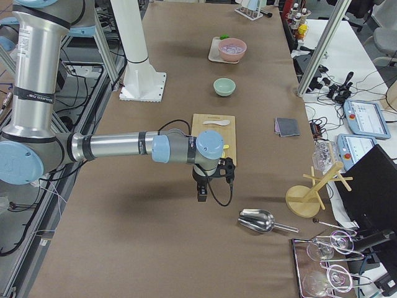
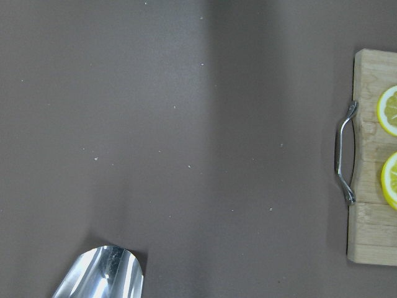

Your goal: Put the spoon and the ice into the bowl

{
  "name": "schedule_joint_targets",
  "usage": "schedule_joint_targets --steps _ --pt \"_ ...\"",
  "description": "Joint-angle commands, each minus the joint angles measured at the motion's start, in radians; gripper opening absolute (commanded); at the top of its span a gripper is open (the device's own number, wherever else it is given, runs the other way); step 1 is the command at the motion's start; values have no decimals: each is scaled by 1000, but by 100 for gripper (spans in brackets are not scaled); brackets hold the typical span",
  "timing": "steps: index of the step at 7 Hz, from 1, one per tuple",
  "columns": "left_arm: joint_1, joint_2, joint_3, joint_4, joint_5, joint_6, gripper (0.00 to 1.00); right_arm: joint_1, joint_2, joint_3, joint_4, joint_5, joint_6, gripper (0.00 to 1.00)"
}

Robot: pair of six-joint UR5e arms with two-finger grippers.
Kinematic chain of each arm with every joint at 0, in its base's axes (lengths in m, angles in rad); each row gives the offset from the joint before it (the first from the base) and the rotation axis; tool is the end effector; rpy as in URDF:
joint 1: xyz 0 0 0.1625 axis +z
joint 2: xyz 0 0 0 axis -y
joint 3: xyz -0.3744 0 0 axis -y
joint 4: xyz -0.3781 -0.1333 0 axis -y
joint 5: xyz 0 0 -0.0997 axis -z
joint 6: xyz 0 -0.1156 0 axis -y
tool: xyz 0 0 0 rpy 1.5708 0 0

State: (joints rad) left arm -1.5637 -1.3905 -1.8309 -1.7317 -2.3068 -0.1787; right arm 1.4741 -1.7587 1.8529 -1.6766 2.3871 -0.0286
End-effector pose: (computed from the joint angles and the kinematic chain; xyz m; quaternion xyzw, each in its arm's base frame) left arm -0.0527 -0.4274 0.5601 0.0784 0.3660 -0.0363 0.9266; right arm 0.0097 -0.4081 0.5751 -0.0188 -0.3965 -0.0552 0.9162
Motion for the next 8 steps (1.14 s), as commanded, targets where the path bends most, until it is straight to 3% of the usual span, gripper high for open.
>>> schedule_joint_targets --steps 1,8 --pt "1 -4 -4 -5 -17 2 99 0 -1 6 0 21 1 100" --pt "1 -13 1 -5 -19 -1 98 0 -1 8 0 43 1 100"
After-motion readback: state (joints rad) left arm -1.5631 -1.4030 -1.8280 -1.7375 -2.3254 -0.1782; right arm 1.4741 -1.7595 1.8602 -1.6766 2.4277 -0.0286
